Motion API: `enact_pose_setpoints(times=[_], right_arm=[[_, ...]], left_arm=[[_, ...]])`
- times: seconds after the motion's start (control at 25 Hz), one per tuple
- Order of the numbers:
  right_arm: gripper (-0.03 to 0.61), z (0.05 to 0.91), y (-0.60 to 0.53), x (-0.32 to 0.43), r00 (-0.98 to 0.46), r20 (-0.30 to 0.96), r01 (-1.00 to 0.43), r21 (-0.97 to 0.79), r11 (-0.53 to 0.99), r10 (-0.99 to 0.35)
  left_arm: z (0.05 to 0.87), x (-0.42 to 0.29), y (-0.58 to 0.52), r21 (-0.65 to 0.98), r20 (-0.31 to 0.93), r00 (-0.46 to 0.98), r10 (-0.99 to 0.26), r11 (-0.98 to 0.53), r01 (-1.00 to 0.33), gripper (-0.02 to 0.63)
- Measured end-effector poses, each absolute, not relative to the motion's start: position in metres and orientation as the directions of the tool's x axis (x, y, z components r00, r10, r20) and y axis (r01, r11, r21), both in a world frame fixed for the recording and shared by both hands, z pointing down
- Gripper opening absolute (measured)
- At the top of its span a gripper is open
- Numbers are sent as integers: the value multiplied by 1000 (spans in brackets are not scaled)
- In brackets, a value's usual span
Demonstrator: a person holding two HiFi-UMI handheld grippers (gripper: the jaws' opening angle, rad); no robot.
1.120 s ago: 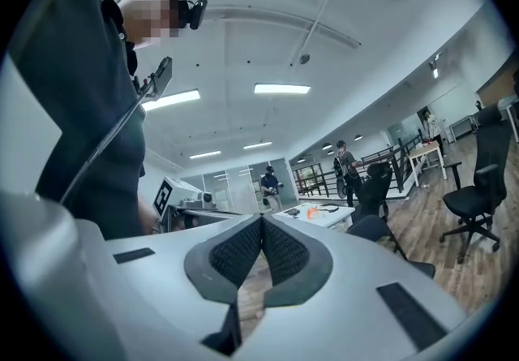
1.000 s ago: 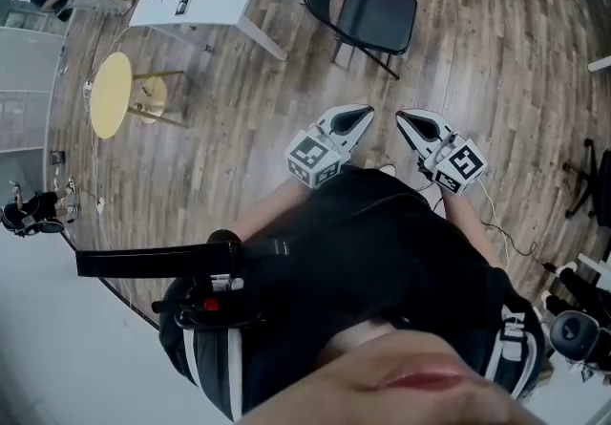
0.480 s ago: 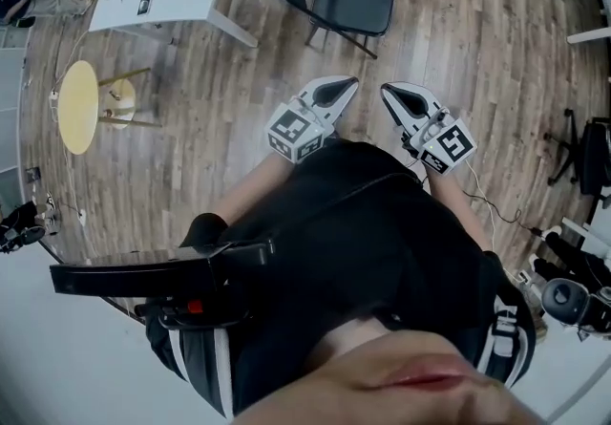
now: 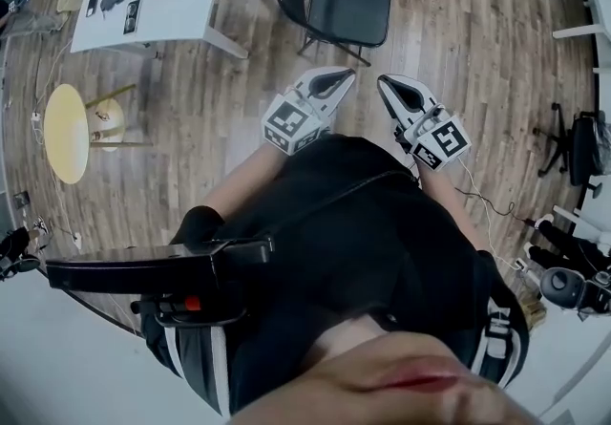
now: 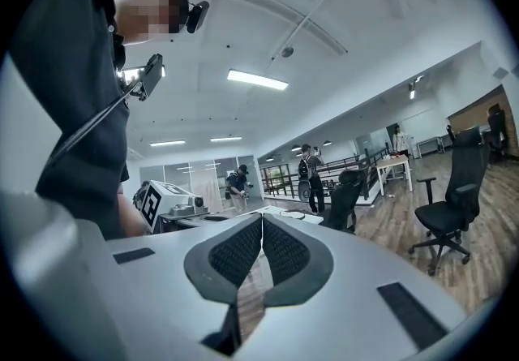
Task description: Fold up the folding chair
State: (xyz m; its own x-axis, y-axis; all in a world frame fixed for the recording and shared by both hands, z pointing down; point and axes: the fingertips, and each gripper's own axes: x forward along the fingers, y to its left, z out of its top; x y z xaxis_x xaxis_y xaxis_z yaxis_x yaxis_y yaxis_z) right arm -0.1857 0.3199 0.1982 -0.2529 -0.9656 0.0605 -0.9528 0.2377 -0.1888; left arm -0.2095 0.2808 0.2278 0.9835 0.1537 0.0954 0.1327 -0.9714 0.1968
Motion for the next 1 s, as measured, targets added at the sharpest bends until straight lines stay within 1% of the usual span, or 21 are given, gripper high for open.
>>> enact_pose_setpoints(times=[0.24,0.72,1.0], right_arm=[[11,206,253,-193,-211,88,-962,-196,191,-973],[11,216,218,-176,-166,122,-969,-206,138,-979],[11,225,200,-155,-221,119,-955,-228,190,-968]], left_arm=[[230,-216,209,222,88,978,187,-961,163,5],[231,-202,158,258,84,982,171,-955,144,5],[236,-176,149,270,94,985,143,-956,113,5]])
